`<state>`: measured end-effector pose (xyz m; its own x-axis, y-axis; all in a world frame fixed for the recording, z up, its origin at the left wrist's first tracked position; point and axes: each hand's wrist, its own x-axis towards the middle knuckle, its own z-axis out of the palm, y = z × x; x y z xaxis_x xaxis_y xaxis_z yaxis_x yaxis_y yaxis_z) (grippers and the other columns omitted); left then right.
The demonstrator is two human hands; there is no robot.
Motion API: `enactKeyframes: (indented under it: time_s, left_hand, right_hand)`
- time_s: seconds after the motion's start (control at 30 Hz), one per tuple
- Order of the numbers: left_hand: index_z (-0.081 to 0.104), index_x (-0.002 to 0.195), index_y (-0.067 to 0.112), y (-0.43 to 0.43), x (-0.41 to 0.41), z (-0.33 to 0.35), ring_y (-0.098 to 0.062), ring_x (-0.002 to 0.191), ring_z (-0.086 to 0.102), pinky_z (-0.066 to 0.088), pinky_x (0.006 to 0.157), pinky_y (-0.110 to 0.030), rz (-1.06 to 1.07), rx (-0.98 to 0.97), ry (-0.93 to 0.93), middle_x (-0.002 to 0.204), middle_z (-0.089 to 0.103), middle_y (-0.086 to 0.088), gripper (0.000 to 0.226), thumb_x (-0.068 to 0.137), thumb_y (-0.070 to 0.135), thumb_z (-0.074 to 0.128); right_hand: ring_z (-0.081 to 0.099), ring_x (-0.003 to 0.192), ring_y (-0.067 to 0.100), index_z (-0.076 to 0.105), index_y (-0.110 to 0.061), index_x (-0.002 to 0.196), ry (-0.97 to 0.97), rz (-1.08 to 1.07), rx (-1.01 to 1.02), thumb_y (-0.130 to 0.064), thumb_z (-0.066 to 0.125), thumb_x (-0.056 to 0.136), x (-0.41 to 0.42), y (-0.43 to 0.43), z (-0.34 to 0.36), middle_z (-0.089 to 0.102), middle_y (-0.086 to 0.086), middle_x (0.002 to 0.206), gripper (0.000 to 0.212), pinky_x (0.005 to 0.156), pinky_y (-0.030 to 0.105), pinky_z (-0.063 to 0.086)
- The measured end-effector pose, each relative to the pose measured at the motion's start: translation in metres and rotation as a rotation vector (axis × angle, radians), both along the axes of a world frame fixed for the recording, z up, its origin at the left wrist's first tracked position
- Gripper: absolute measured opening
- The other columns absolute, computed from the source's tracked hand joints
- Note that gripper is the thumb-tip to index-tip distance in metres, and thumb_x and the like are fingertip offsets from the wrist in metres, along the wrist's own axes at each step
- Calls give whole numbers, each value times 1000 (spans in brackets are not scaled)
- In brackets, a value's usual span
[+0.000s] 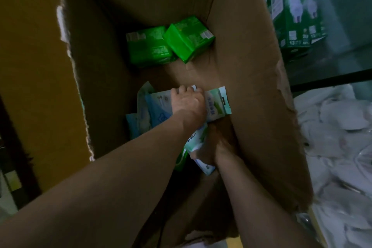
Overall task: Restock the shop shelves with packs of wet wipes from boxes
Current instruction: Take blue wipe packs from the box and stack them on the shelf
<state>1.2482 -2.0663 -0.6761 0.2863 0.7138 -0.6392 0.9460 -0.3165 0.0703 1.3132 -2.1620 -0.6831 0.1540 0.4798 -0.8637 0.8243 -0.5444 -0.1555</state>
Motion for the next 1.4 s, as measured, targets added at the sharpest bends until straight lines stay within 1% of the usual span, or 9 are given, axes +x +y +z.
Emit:
enactKeyframes:
  time_s: [0.17, 0.27, 0.37, 0.63, 0.77, 0.87, 0.97, 1.13, 1.4]
  left_hand:
    - [54, 124, 11, 14, -4, 2, -30, 112, 57, 44, 83, -33, 206, -219, -147, 123, 59, -13, 48, 85, 37, 66]
    - [61, 113, 6, 16, -28, 8, -31, 104, 62, 48, 80, -32, 516, -278, -249, 113, 65, -14, 39, 84, 31, 65]
    - [56, 121, 1, 17, -45, 20, -32, 109, 59, 46, 80, -31, 783, -294, -327, 119, 61, -16, 44, 87, 27, 64]
    - [56, 121, 5, -6, -63, 76, -30, 107, 60, 48, 75, -31, 983, -206, -400, 117, 61, -13, 44, 84, 26, 67]
    - [52, 120, 15, -25, -66, 113, -31, 103, 61, 55, 58, -34, 1160, -215, -506, 116, 60, -10, 40, 84, 24, 68]
    - [47, 127, 21, -44, -69, 144, -29, 103, 60, 57, 61, -37, 1256, -193, -593, 114, 57, -5, 43, 88, 21, 65]
    - [50, 124, 22, -61, -70, 176, -27, 98, 62, 58, 69, -41, 1336, -156, -695, 111, 59, -4, 36, 90, 22, 63]
    - [46, 105, 27, -84, -79, 231, -21, 90, 64, 54, 55, -30, 1443, -77, -851, 103, 61, 0, 21, 92, 22, 62]
    - [48, 108, 29, -117, -141, 310, -17, 83, 68, 57, 56, -29, 1604, 169, -1017, 107, 67, -2, 22, 92, 24, 62]
  right_hand:
    - [36, 136, 27, 28, -22, 145, -15, -63, -5, -54, 75, 53, 9, -2, 2, 36, 6, 148, 108, 110, 43, 34]
    - [49, 127, 29, 51, -15, 134, -3, -169, -65, -37, 78, 72, 20, 2, 14, 51, 10, 138, 71, 101, 34, 43]
    - [61, 112, 29, 66, -9, 116, -40, -282, 43, -33, 74, 78, 30, 6, 31, 64, 13, 122, 45, 84, 30, 48]
    - [67, 93, 29, 59, -8, 108, 163, -727, 309, -20, 66, 80, 31, 30, 84, 67, 8, 106, 31, 83, 42, 56]
    - [69, 88, 23, 58, -10, 117, 370, -844, 381, -15, 66, 86, 28, 34, 117, 68, 8, 109, 32, 70, 32, 56]
    - [69, 82, 19, 57, -13, 117, 482, -899, 390, -16, 63, 90, 25, 31, 148, 69, 5, 106, 27, 62, 29, 56]
    - [67, 78, 17, 56, -17, 115, 530, -885, 384, -18, 60, 92, 17, 25, 178, 68, 5, 103, 23, 59, 28, 54]
    - [67, 73, 17, 57, -10, 116, 669, -821, 330, -15, 57, 93, 1, 18, 225, 69, 8, 99, 24, 50, 23, 53]
    - [71, 71, 20, 66, -11, 103, 862, -607, 294, -15, 59, 91, -66, 18, 292, 73, 9, 91, 14, 64, 33, 57]
